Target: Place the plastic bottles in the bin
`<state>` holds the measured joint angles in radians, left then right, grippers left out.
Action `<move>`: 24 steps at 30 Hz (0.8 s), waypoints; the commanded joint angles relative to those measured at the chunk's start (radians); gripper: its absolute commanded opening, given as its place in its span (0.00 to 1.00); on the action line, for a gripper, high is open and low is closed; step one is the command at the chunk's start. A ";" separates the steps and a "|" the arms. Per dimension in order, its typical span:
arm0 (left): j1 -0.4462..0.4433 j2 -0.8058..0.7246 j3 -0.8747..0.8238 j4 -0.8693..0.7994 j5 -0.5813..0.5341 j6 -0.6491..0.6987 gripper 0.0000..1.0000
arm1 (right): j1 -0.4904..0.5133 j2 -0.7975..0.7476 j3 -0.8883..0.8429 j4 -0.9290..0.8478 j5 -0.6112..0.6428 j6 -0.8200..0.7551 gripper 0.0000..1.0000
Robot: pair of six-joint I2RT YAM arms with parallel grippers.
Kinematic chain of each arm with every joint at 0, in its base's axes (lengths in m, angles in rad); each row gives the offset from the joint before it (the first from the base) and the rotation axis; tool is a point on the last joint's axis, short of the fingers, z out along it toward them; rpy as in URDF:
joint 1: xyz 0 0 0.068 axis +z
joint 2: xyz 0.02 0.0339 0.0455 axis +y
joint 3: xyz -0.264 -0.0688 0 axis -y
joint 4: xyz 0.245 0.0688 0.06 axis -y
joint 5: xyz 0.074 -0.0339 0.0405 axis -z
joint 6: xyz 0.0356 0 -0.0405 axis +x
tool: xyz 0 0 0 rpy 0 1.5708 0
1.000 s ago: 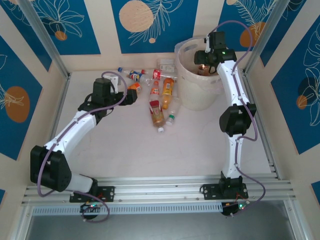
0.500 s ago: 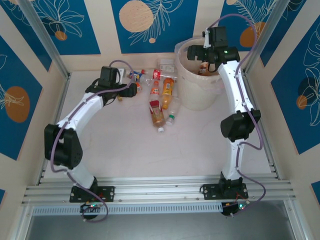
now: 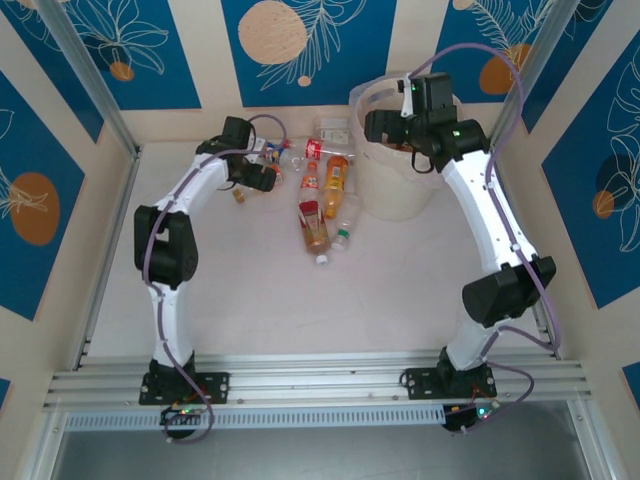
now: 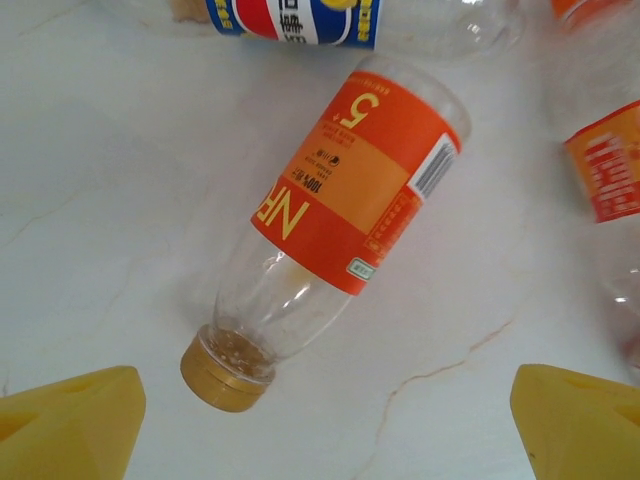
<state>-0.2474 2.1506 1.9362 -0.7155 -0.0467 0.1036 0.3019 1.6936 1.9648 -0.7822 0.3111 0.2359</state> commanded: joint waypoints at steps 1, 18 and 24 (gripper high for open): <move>0.032 0.059 0.080 -0.135 -0.023 0.096 0.94 | 0.026 -0.097 -0.078 0.073 0.045 0.028 0.99; 0.084 0.147 0.122 -0.186 -0.013 0.276 0.88 | 0.089 -0.354 -0.314 0.159 0.115 0.061 0.99; 0.086 0.217 0.211 -0.200 0.023 0.276 0.88 | 0.110 -0.361 -0.313 0.149 0.146 0.041 0.99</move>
<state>-0.1673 2.3322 2.0953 -0.8825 -0.0639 0.3511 0.4026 1.3556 1.6630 -0.6430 0.4149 0.2802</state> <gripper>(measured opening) 0.880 0.992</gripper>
